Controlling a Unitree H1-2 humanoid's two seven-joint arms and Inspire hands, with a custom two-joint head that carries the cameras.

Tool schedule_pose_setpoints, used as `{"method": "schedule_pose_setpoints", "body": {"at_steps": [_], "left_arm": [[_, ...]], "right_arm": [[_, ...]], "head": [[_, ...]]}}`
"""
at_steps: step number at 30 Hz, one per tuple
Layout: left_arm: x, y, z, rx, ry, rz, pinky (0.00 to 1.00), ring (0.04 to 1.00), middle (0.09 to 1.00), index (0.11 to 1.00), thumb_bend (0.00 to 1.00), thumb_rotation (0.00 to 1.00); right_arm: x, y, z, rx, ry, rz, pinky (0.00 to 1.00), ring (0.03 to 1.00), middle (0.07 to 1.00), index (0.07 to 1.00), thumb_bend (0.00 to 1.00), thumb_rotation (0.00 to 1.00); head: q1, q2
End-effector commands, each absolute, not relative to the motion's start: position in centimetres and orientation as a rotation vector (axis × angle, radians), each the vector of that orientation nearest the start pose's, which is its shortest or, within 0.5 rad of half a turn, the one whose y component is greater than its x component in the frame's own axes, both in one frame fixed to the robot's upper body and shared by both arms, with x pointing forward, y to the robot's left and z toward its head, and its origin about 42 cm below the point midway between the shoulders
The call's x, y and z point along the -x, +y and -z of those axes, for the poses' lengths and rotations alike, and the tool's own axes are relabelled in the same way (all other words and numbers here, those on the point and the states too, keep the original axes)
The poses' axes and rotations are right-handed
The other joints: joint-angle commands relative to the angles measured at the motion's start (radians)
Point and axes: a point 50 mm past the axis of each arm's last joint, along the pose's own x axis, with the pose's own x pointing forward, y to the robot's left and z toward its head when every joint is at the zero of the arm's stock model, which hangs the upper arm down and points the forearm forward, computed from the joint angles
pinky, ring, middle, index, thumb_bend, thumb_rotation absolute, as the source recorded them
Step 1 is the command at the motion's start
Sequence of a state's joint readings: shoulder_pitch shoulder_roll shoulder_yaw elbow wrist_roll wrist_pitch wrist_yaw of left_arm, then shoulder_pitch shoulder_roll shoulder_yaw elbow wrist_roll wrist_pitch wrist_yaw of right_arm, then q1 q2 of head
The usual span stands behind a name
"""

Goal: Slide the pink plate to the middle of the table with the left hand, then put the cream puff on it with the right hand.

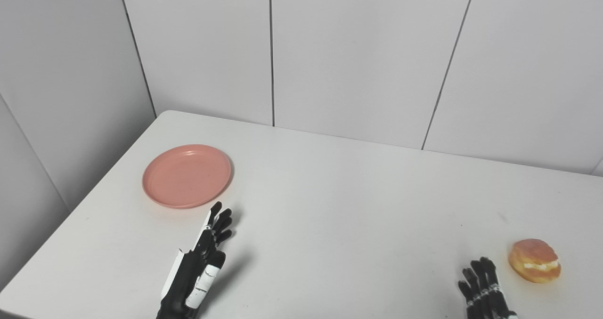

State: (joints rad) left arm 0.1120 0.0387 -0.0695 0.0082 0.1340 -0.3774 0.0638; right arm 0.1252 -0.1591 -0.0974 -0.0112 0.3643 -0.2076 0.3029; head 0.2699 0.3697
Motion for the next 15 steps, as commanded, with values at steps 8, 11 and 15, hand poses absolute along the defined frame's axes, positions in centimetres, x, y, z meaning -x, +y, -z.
{"method": "schedule_pose_setpoints", "body": {"at_steps": [8, 11, 15], "left_arm": [[-24.7, 18.0, -12.3, -0.122, -0.291, 0.118, 0.85, 0.863, 0.886, 0.981, 0.84, 0.92], [-25.8, 18.3, -14.9, -0.112, -0.367, 0.123, 0.86, 0.864, 0.880, 0.969, 0.84, 0.93], [-27.3, 19.1, -18.5, -0.148, -0.456, 0.081, 0.91, 0.897, 0.884, 0.974, 0.90, 0.95]], "right_arm": [[-22.9, -30.3, -5.6, -0.162, 0.041, -0.073, 1.00, 0.998, 1.000, 1.000, 0.73, 1.00], [-22.9, -30.4, -5.5, -0.162, 0.044, -0.068, 1.00, 0.989, 1.000, 1.000, 0.74, 1.00], [-23.1, -30.3, -5.5, -0.170, 0.043, -0.072, 1.00, 0.999, 1.000, 1.000, 0.73, 1.00]], "head": [[0.012, -0.004], [0.015, -0.006], [0.020, -0.009]]}}
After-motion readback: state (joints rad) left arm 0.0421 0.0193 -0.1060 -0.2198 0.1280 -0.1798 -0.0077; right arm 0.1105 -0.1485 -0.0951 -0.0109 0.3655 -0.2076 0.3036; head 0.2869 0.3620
